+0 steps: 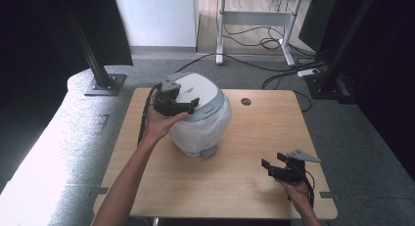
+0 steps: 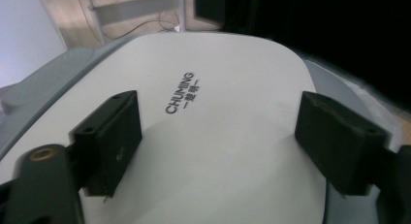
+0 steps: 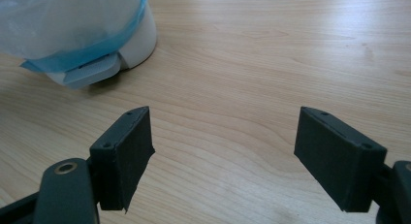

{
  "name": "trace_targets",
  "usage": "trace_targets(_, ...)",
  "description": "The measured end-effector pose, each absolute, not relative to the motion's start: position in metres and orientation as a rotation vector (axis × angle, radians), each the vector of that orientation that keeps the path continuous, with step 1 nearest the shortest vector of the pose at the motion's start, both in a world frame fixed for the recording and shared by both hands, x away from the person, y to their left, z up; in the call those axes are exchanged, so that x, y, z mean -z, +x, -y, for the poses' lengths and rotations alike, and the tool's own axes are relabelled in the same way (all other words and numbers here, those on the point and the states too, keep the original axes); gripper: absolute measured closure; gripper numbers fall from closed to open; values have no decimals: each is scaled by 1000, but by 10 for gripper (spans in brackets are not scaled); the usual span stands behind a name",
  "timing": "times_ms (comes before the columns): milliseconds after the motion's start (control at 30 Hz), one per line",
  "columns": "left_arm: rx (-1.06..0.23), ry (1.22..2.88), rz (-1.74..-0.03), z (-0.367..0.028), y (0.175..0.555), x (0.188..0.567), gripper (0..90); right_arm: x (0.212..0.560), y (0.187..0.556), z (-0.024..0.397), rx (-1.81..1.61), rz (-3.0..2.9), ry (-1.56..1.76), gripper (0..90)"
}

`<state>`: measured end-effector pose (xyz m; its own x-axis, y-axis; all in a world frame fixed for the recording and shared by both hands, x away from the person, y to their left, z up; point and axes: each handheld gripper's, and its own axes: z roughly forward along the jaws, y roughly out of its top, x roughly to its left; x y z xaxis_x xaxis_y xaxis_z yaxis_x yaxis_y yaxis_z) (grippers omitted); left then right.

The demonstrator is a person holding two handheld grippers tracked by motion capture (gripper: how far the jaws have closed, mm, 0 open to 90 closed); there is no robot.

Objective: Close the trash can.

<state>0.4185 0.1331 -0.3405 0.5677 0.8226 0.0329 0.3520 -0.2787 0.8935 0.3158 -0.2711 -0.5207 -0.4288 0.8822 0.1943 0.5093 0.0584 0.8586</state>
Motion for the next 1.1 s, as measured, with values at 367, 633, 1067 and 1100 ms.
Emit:
trace_targets(367,-607,1860,-946,-134,416,338,202,517,315,272,-1342,-1955,1388,208)
trace_targets(633,-503,1785,-878,-159,392,338,177,515,314,276,-1348,-1935,1393,208)
trace_targets(1067,-484,1771,-844,-191,352,365,160,518,314,279,-1332,-1937,1397,208)
trace_targets(1100,-476,1771,-843,-193,350,369,158,518,314,279,-1332,-1936,1401,208)
